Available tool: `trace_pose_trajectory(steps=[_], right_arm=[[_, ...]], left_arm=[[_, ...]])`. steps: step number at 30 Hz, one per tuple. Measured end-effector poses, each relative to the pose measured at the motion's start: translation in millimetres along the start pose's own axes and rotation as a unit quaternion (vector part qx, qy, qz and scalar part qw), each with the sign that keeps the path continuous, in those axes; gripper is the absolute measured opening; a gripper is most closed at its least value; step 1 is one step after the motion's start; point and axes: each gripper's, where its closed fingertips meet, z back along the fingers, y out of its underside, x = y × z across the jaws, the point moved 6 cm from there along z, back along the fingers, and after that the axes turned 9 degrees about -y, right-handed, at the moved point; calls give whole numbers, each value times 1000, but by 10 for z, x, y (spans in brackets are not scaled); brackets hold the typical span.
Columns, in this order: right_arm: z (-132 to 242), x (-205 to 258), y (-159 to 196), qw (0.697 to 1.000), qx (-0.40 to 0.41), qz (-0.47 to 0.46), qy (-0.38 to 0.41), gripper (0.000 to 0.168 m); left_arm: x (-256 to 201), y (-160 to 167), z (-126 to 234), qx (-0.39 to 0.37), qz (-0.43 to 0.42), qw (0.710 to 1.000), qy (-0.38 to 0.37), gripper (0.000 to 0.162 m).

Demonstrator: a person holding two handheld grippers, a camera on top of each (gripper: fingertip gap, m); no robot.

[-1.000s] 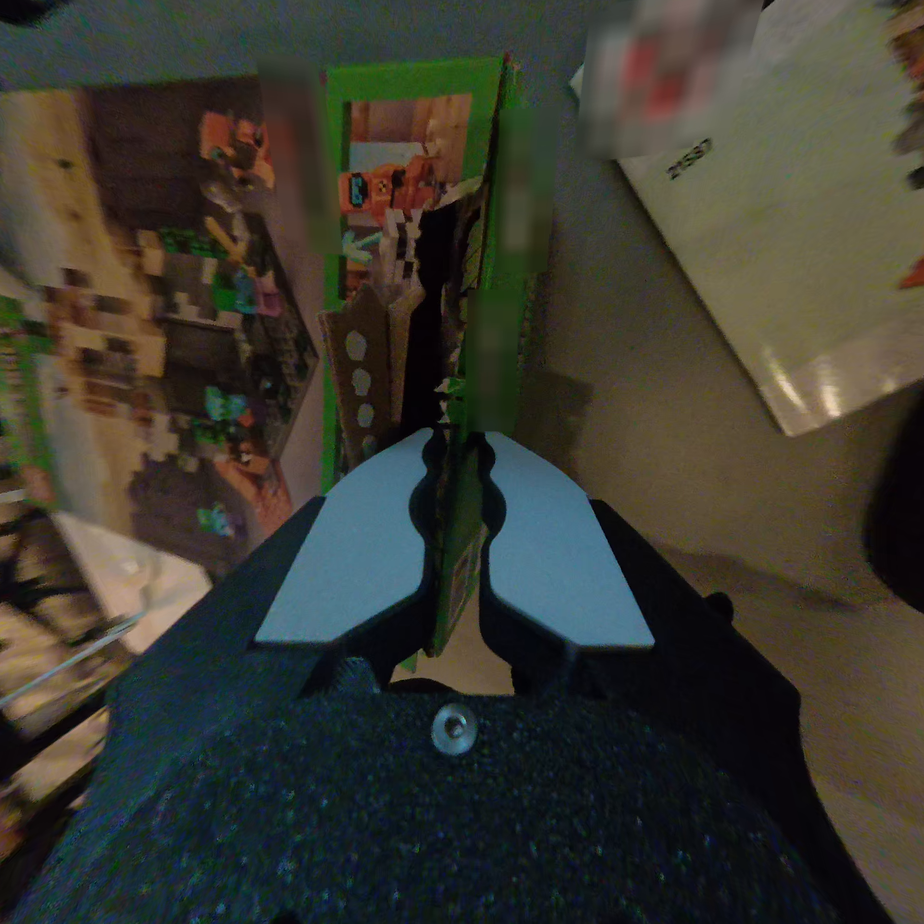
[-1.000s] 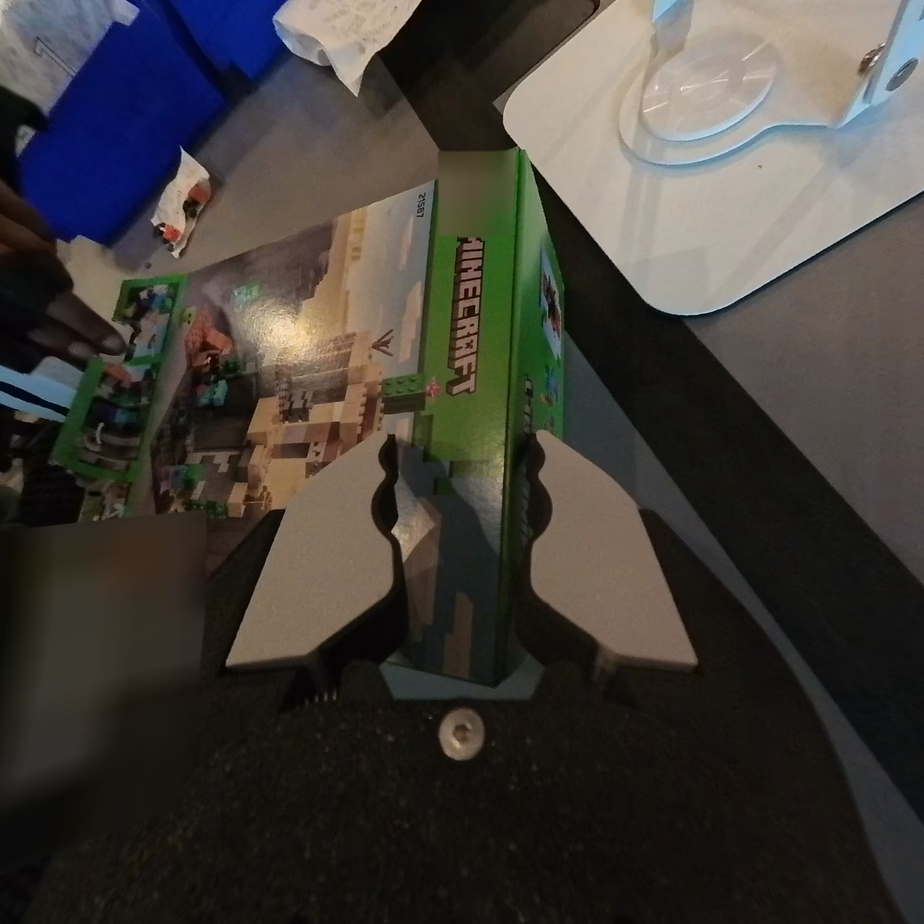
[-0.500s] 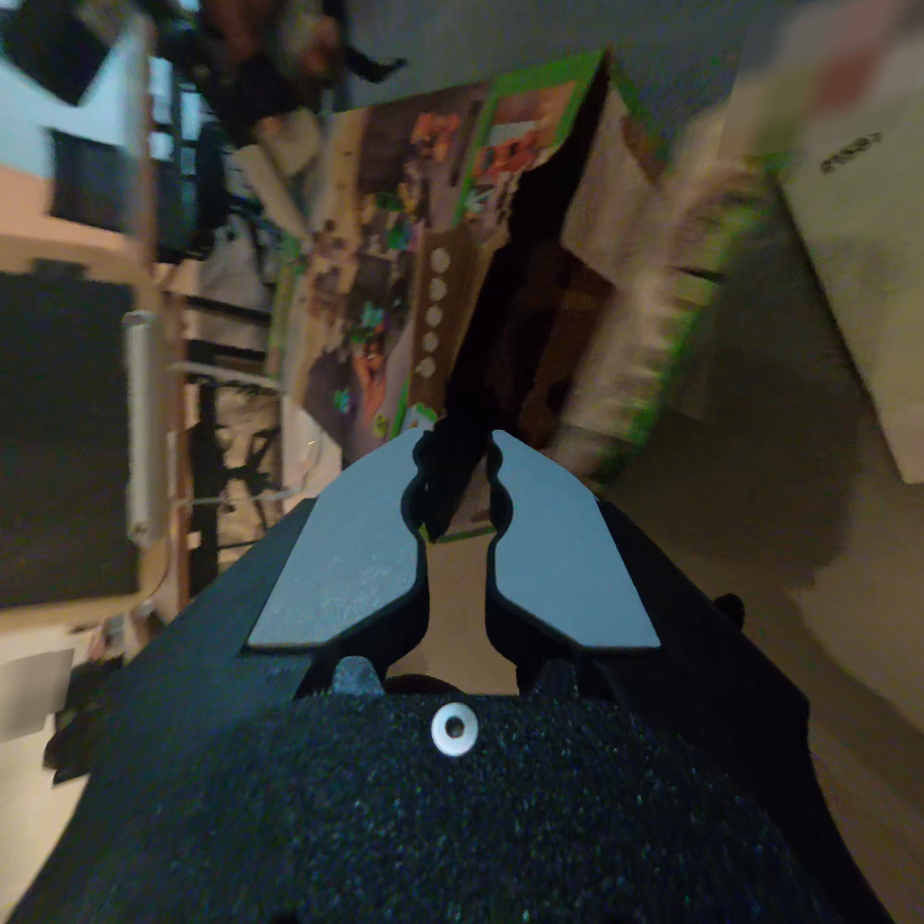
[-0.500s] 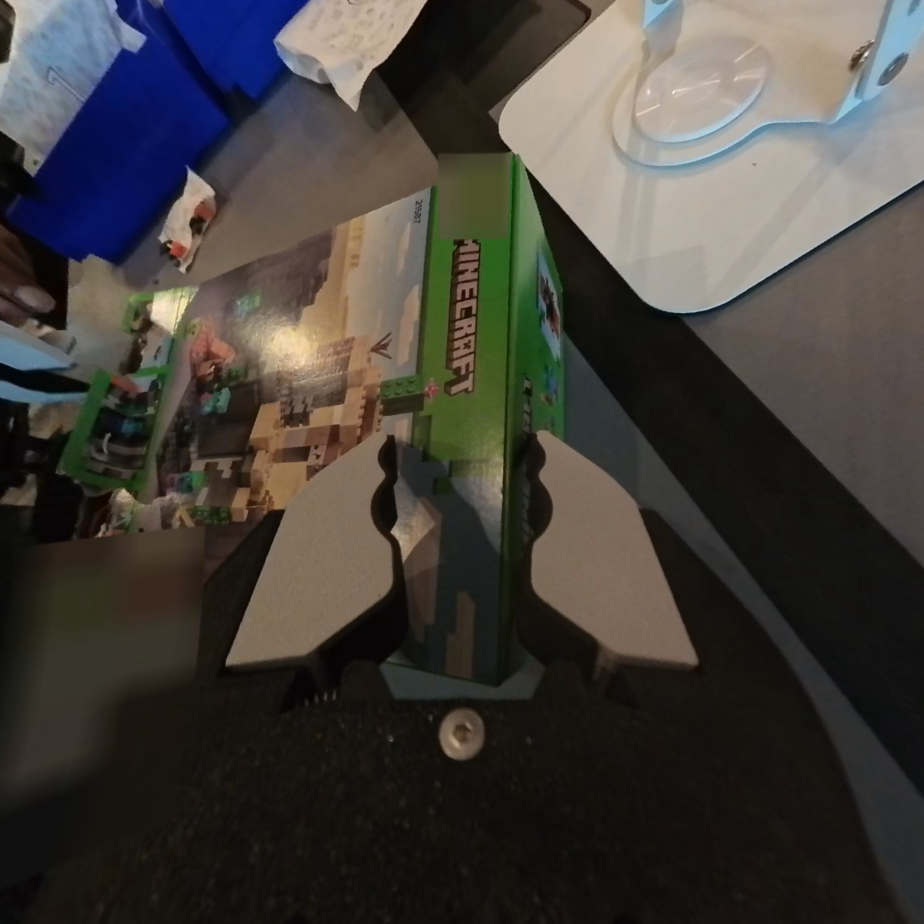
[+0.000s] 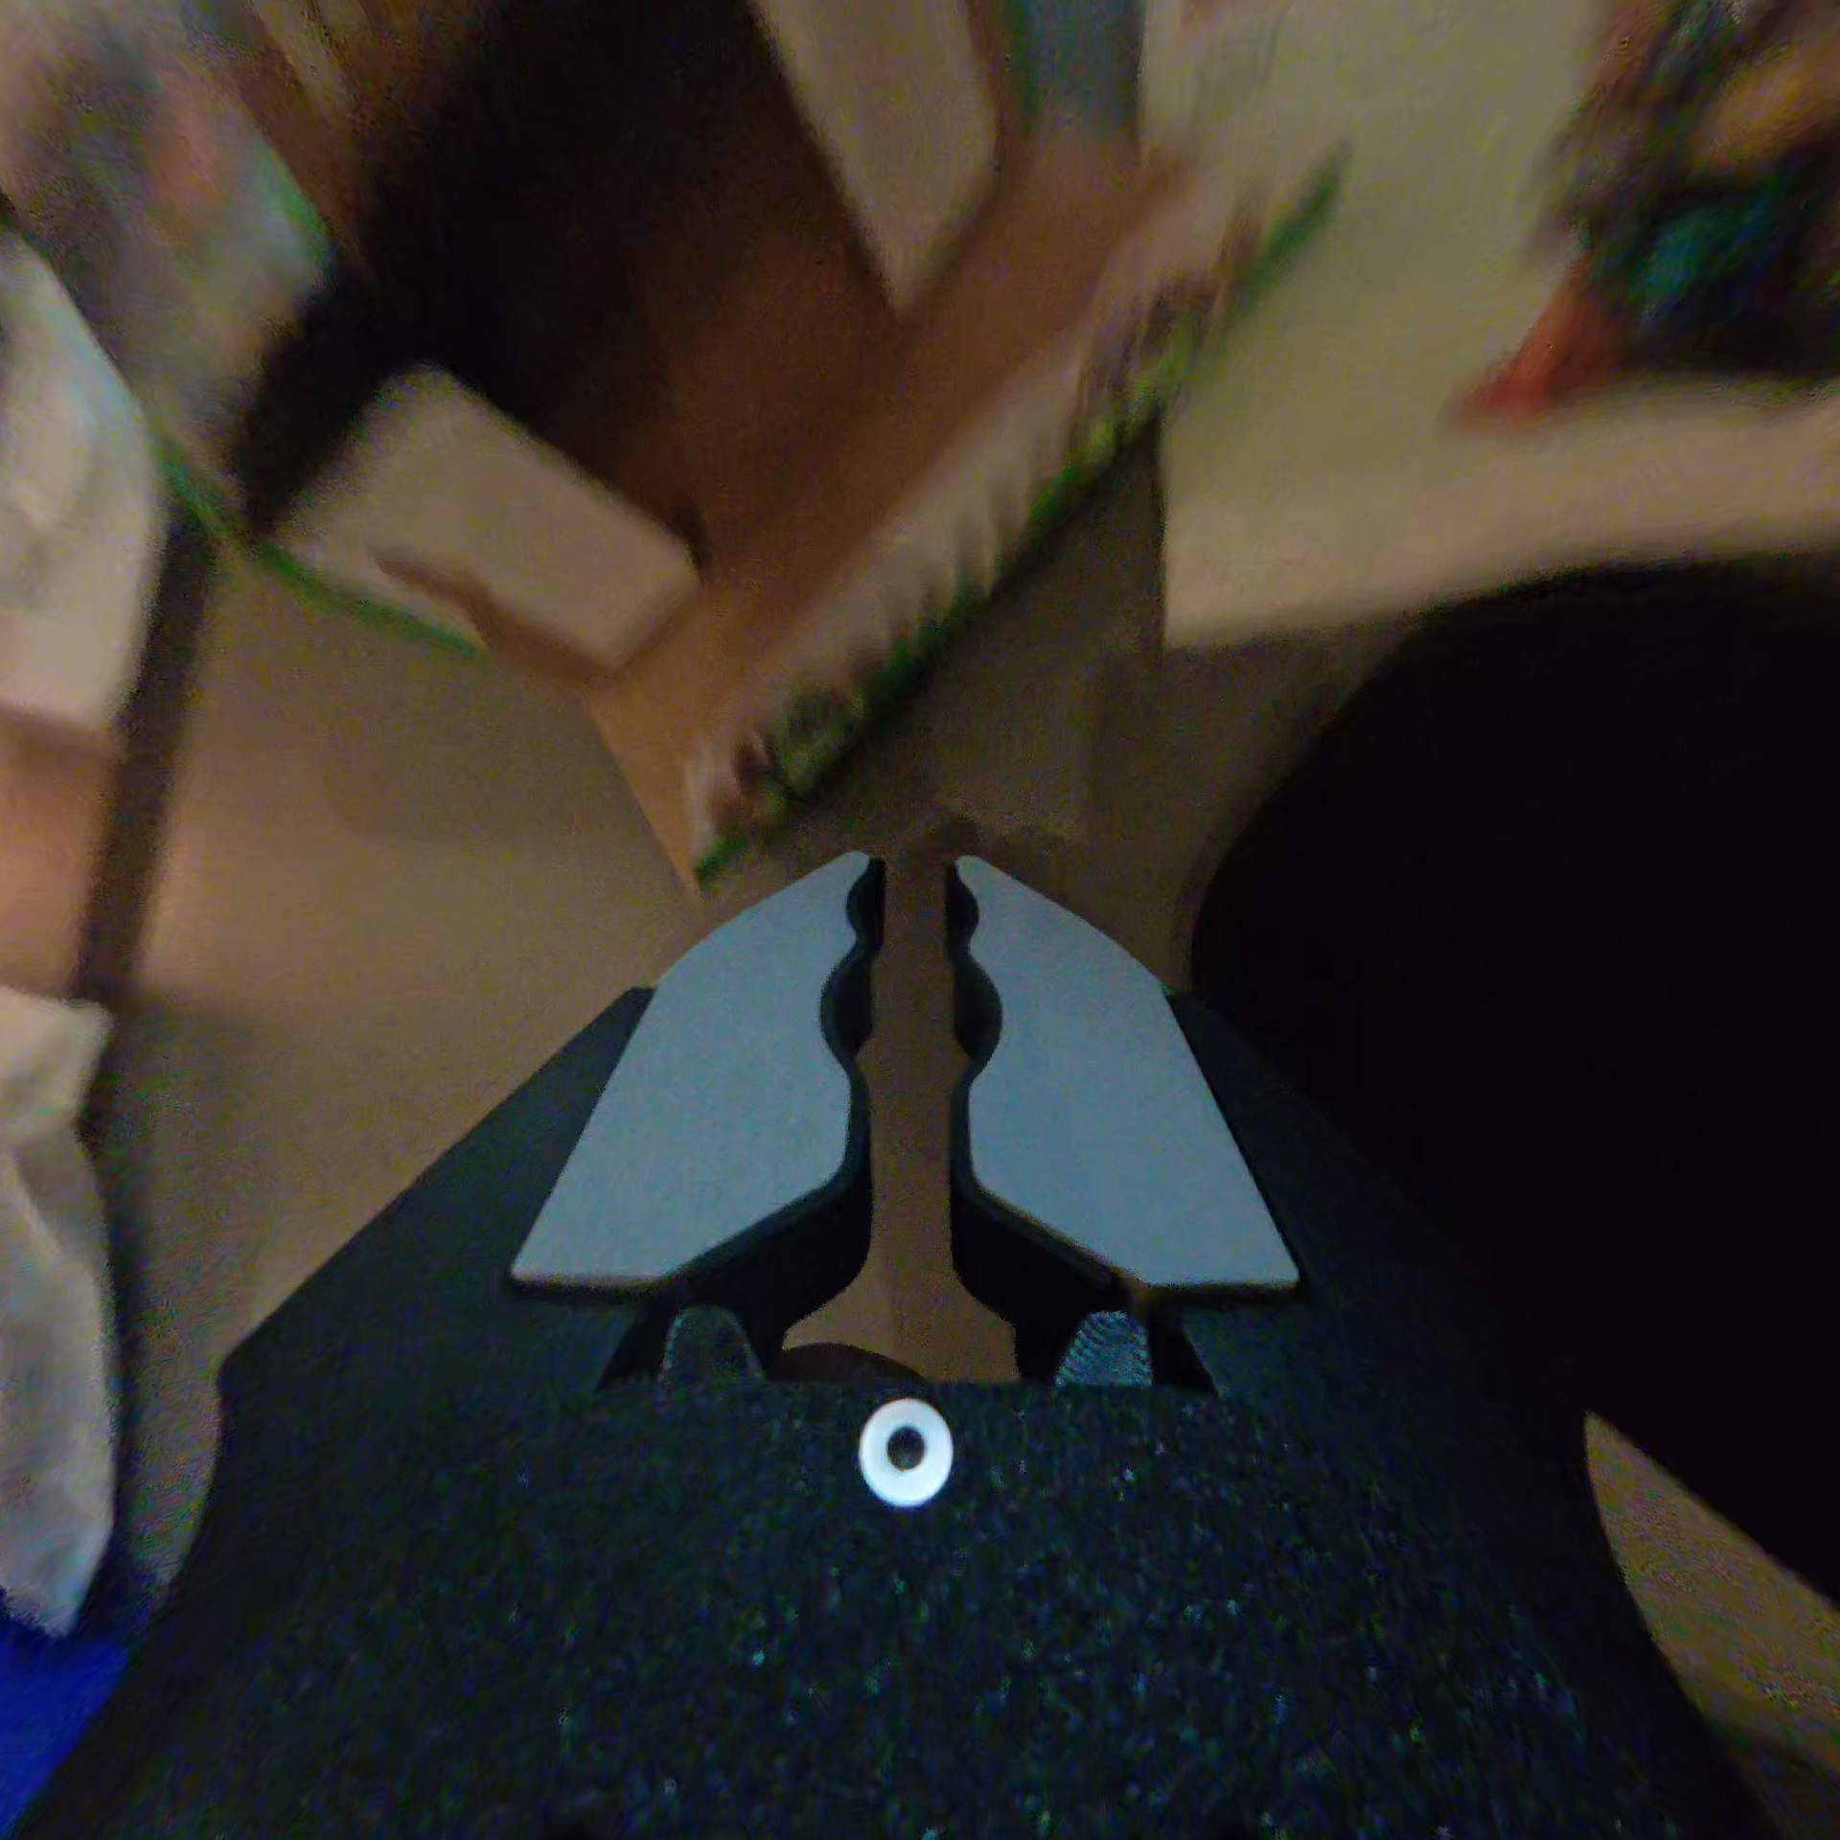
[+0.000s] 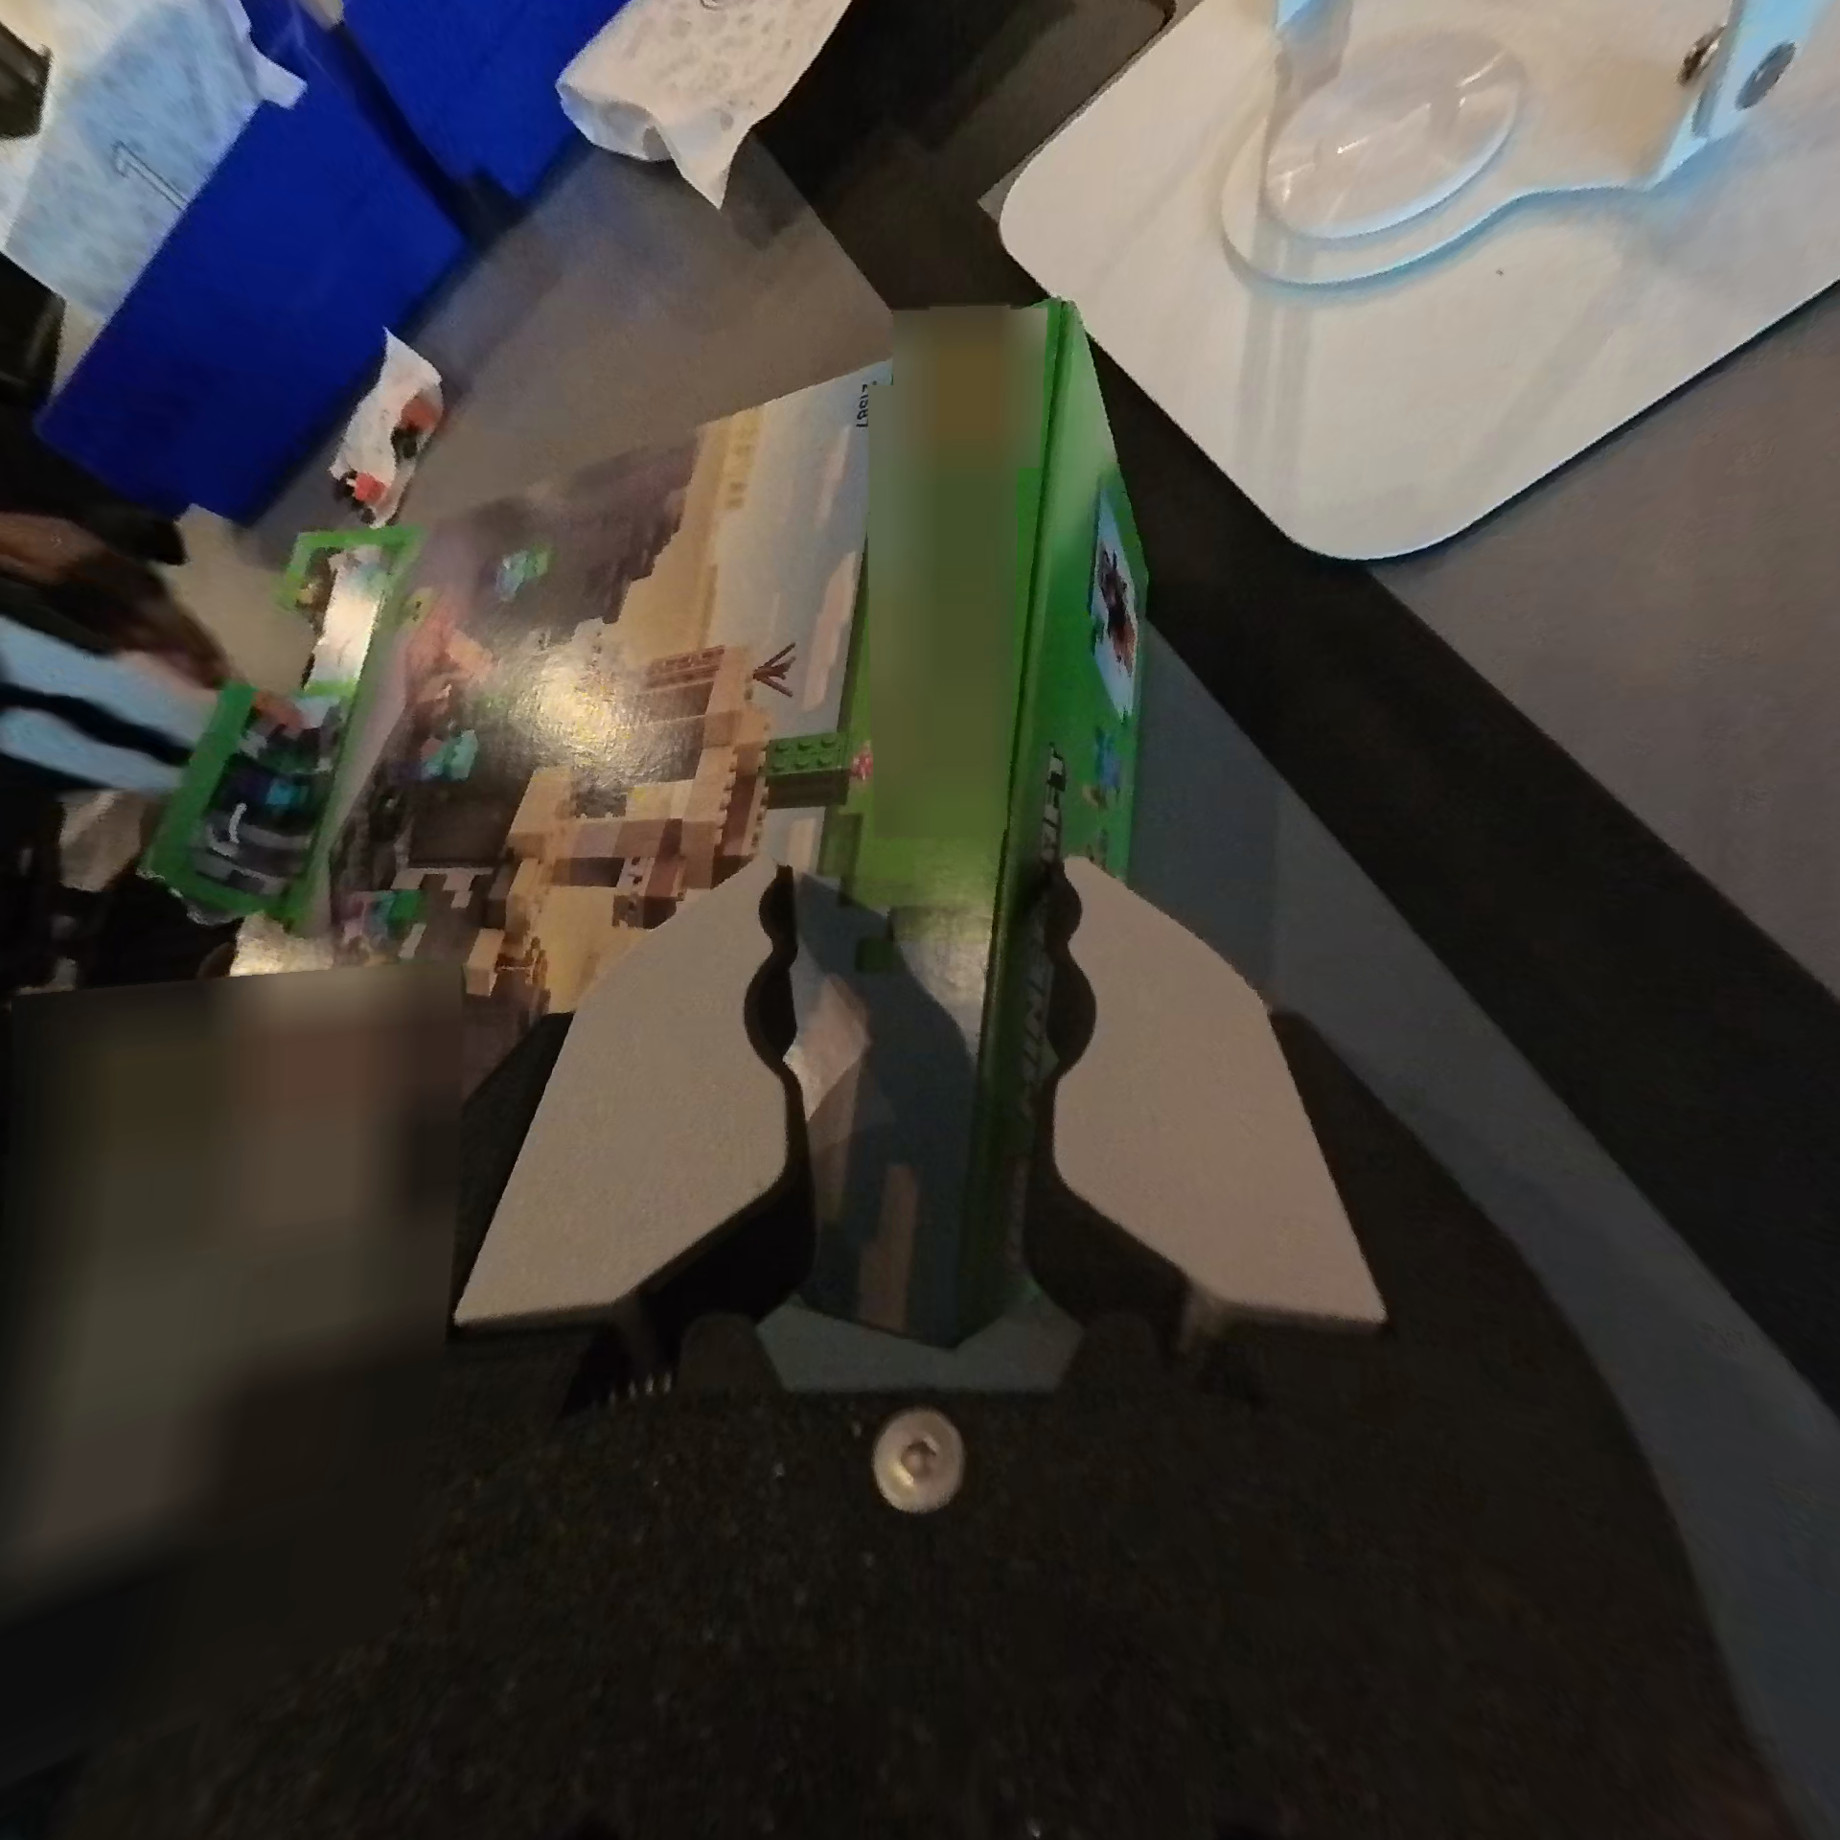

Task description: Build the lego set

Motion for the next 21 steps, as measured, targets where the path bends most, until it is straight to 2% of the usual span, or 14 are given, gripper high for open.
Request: trace_pose_trajectory(steps=[2,4,7,13,18,20,21], right_arm=[[-2,-12,3,1000,-1,-7,-5,48],[-6,-24,11,1000,-4,-21,-14,48],[-7,-44,25,999,-14,-42,-26,49],[4,-29,21,999,-20,-45,-22,47],[-37,13,42,998,-21,-46,-37,47],[-64,31,48,998,-22,-44,-31,47],[-62,32,62,998,-24,-45,-26,47]], left_arm=[[-74,109,-131,17,13,1000,19,14],[-107,67,-265,5,26,999,27,19],[-87,-60,-473,-18,51,998,28,18],[115,-433,-560,-106,62,991,-50,21],[284,-661,-643,-125,56,986,-95,16],[306,-725,-706,-116,53,987,-97,0],[292,-747,-733,-108,58,989,-86,0]])
